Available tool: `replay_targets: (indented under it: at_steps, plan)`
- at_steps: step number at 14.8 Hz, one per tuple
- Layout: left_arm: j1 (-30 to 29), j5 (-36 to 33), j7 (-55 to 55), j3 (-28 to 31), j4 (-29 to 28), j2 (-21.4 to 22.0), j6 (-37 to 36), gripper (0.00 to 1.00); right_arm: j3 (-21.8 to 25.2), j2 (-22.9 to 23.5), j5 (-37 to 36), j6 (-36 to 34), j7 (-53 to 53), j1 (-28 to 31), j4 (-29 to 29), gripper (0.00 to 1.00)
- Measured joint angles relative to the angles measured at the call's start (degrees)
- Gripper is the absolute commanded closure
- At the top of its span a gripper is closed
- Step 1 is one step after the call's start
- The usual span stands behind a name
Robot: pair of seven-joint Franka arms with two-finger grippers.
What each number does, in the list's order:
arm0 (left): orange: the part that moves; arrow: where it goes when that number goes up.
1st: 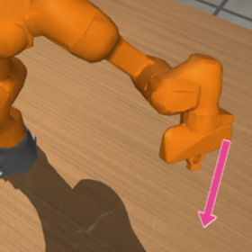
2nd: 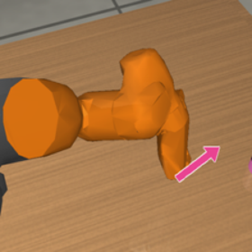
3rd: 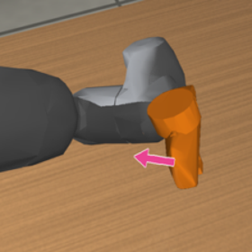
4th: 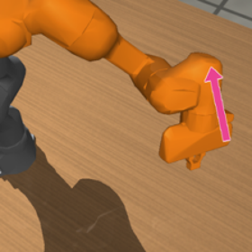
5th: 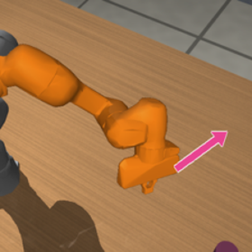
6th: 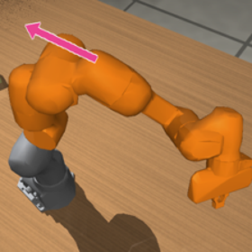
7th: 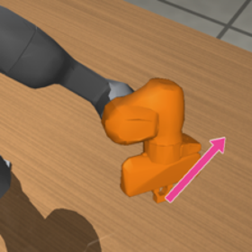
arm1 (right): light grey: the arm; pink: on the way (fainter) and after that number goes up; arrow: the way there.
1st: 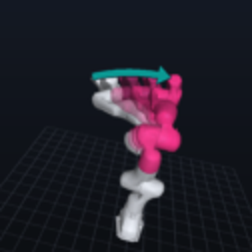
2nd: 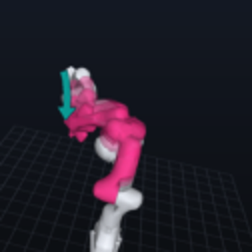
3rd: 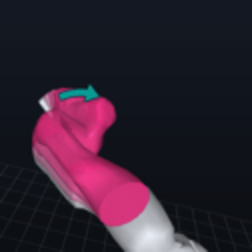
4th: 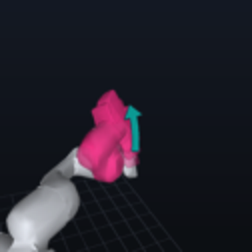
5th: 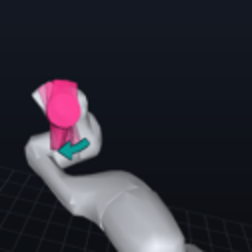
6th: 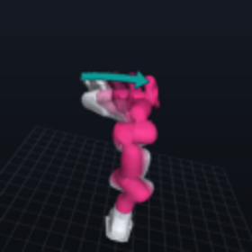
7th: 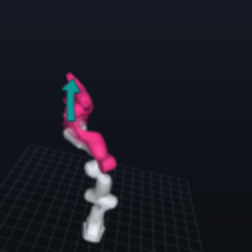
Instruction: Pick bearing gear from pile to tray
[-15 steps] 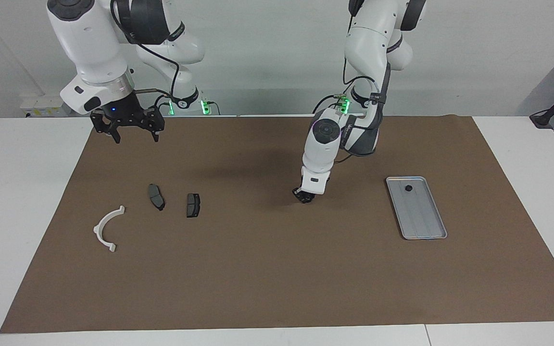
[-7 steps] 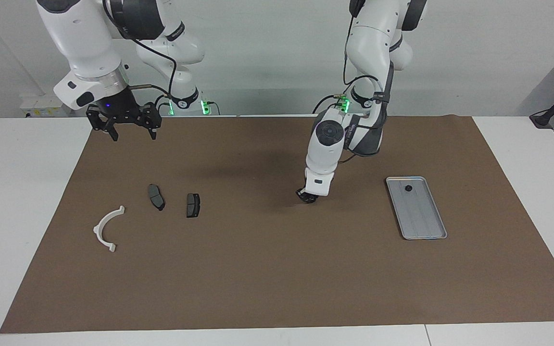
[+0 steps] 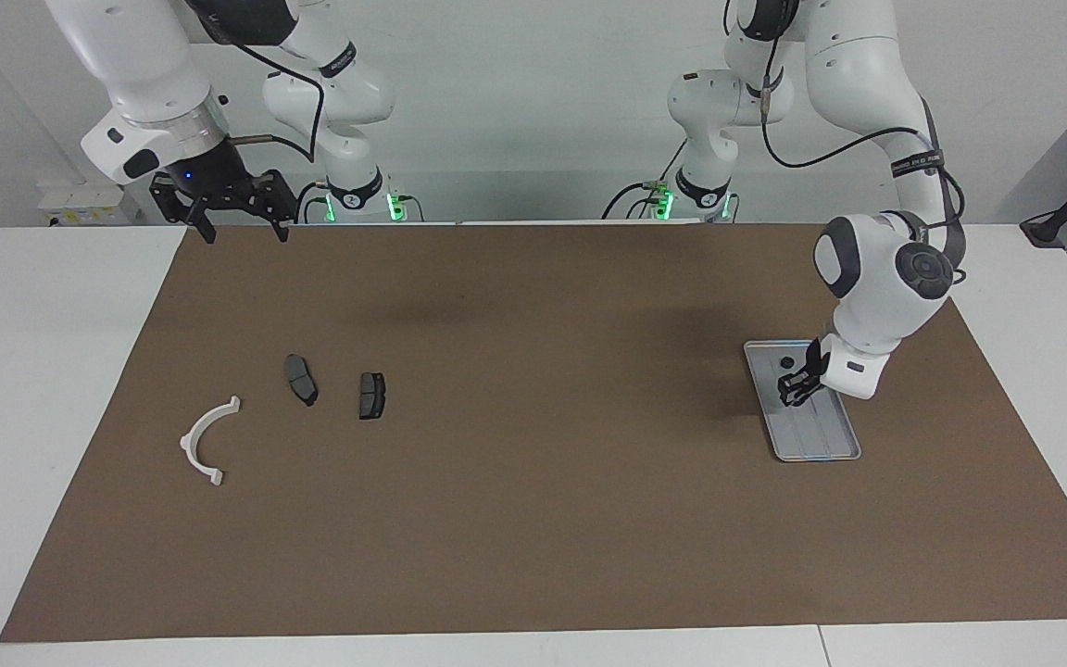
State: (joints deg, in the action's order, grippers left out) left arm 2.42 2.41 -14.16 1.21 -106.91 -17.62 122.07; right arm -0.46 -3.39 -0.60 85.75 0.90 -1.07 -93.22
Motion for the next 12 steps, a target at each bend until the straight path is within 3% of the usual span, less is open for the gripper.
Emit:
replay_targets:
  at_steps: [7, 12]
  plan:
    - [-1.24, 0.00, 2.21, -0.26, -5.39, -0.50, 8.38, 1.00, -0.01, 0.05, 0.00, -0.01, 0.00, -0.01, -0.01, 0.00]
    - [-1.24, 0.00, 2.65, -0.32, -6.45, -0.51, 9.77, 1.00, 0.00, 0.26, 0.00, 0.24, 0.00, -0.01, -0.01, 0.00]
